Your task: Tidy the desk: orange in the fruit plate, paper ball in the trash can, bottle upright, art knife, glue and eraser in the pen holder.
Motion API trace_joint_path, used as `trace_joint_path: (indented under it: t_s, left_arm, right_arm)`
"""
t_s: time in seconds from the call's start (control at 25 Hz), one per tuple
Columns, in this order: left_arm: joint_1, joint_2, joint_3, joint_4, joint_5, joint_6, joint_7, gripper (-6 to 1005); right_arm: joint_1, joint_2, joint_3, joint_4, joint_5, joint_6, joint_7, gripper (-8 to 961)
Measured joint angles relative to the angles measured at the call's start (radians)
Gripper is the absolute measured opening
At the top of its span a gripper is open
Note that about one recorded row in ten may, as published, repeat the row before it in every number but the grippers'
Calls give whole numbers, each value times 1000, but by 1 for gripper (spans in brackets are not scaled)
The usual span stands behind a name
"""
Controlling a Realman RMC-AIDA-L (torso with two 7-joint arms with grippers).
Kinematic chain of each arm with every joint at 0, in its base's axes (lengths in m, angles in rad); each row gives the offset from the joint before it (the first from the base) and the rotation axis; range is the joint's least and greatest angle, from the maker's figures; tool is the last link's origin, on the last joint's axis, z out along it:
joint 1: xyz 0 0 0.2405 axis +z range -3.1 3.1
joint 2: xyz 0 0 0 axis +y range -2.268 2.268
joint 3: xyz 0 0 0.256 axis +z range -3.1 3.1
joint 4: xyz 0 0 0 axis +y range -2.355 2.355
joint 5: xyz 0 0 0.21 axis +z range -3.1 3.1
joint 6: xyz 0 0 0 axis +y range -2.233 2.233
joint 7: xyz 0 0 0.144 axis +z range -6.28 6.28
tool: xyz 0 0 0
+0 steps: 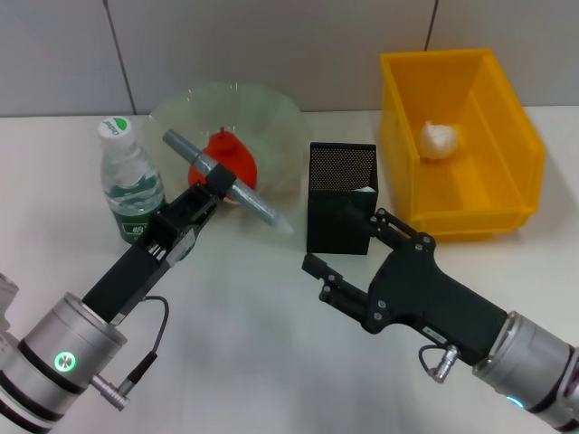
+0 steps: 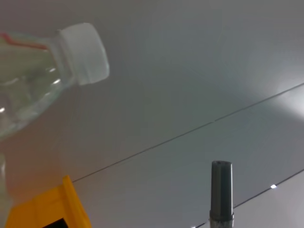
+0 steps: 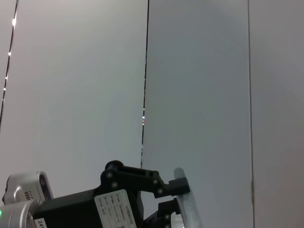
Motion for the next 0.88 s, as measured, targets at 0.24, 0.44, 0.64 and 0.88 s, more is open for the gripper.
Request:
trace_joint_path:
  t_s: [0.24, 0.44, 0.64, 0.88]
  left_arm:
    - [2, 0, -17, -29, 1, -5, 10, 144]
    - [10, 0, -130, -29, 132, -28, 13, 144]
    - [30, 0, -219, -21, 226, -41, 13, 144]
    - [43, 0, -248, -22, 252, -46, 13, 144]
  right_arm:
    - [35, 0, 26, 30, -2, 30, -24, 627]
    - [74, 0, 29, 51, -5, 72, -27, 611]
    - [88, 0, 29, 56, -5, 86, -28, 596]
    - [98, 0, 35, 64, -6, 88, -33, 578]
